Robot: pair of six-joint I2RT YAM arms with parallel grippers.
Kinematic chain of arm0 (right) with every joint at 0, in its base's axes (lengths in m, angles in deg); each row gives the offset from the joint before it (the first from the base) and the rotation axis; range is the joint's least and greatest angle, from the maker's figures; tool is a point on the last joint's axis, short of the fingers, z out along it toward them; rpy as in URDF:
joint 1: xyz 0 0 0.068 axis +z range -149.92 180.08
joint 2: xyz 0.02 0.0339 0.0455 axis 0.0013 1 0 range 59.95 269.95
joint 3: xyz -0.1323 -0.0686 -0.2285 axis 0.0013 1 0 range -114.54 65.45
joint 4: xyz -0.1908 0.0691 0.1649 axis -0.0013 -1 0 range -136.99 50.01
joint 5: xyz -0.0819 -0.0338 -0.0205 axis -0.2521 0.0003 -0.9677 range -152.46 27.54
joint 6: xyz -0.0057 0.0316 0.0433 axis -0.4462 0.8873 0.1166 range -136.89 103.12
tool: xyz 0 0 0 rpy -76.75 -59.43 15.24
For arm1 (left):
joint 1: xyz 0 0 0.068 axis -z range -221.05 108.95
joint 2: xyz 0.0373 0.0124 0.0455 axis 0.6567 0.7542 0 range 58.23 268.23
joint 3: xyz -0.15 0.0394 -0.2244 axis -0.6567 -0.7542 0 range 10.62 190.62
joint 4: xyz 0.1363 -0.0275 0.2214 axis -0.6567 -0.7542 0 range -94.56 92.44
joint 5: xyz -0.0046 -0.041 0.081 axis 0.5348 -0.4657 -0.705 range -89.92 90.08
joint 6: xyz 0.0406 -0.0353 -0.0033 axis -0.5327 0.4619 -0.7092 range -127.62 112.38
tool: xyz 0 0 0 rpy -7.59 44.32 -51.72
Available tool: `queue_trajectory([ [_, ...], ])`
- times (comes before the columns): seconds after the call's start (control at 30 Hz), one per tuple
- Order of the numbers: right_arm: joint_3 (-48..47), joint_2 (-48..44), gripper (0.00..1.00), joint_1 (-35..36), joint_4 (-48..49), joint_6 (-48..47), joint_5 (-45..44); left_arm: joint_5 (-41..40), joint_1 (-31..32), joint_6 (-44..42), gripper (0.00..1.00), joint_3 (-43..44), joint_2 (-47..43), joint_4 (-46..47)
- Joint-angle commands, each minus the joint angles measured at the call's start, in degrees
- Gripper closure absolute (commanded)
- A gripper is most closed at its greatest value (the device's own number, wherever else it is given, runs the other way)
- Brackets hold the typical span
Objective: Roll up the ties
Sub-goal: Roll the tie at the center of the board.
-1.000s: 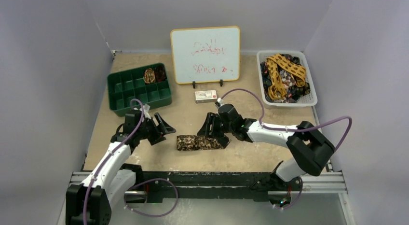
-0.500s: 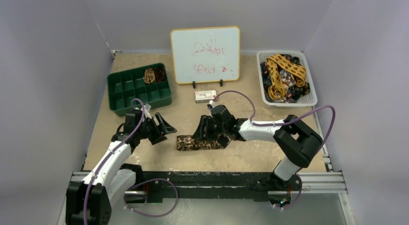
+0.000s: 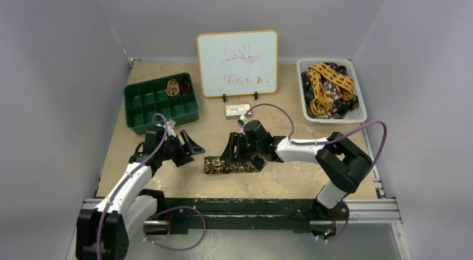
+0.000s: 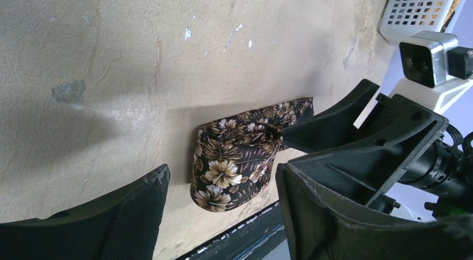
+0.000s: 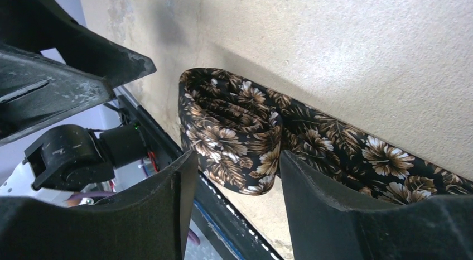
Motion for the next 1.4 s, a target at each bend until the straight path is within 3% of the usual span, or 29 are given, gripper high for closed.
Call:
queue_trajectory([
  [0.0, 0.08, -3.28, 0.41, 0.52, 2.55, -2.59, 2.01, 1.43, -0.30, -0.67, 0.32, -0.46, 0.31, 2.07],
  [0.33, 1.80, 0.27, 0.56, 0.83, 4.31, -0.84, 1.84, 4.60, -0.30, -0.50, 0.32, -1.93, 3.04, 5.69],
  [0.77, 1.02, 1.85, 0.50, 0.82, 2.39, -2.13, 1.91, 7.53, -0.30, -0.11, 0.33, -5.55, 3.37, 8.22],
  [1.0, 1.27, 2.93, 0.59, 0.80, 0.49, -1.09, 2.13, 8.49, -0.30, 1.13, 0.33, -7.44, 2.06, 8.59],
  [1.37, 2.04, 5.92, 0.63, 0.74, 2.03, -0.38, 2.59, 11.61, 0.37, 2.28, 0.34, -9.93, 5.83, 12.51],
])
